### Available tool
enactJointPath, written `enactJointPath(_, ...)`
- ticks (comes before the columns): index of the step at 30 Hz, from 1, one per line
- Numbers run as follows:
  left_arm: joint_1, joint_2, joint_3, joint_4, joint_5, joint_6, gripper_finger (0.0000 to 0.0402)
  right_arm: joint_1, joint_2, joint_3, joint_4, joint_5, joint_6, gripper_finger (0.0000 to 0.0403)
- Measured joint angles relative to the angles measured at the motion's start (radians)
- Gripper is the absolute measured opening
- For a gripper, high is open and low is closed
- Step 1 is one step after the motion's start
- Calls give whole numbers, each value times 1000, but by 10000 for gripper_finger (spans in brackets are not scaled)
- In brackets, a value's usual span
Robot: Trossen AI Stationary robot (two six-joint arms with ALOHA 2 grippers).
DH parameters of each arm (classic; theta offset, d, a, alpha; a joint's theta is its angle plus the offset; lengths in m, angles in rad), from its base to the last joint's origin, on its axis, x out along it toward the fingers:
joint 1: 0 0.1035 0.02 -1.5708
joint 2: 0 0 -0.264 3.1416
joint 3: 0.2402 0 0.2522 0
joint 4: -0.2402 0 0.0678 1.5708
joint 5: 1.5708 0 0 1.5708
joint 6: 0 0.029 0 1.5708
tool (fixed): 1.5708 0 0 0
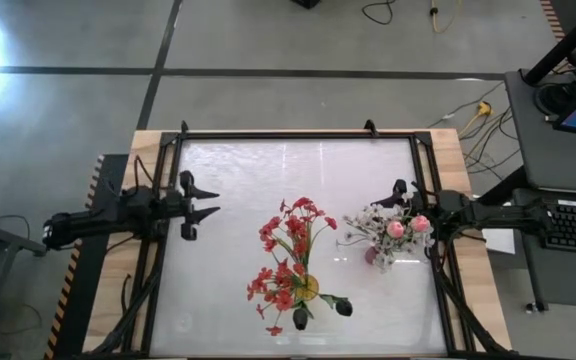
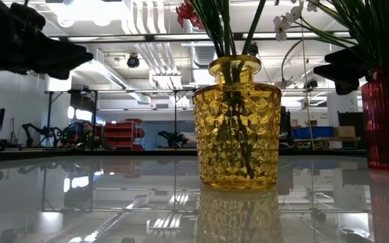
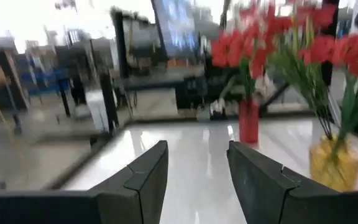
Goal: Sort flowers into vase by color
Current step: Return to Home Position
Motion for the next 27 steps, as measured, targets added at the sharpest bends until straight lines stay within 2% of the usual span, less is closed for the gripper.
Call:
enactJointPath(2, 0, 0, -41, 86, -3, 17, 155, 0, 0, 0, 0, 0, 0, 196)
enactJointPath(5, 0, 10, -33, 44, -54, 14, 155, 0, 0, 0, 1, 0, 0, 196)
enactJointPath(10, 0, 1, -42, 78, -127, -6, 155, 0, 0, 0, 1, 0, 0, 196)
enactJointPath(15, 0, 12, -42, 27, -133, 8, 155, 0, 0, 0, 1, 0, 0, 196)
enactJointPath(22, 0, 51, -40, 17, -128, -142, 155, 0, 0, 0, 1, 0, -1, 196)
enactJointPath(27, 0, 79, -29, 9, -130, -160, 155, 0, 0, 0, 1, 0, -1, 196)
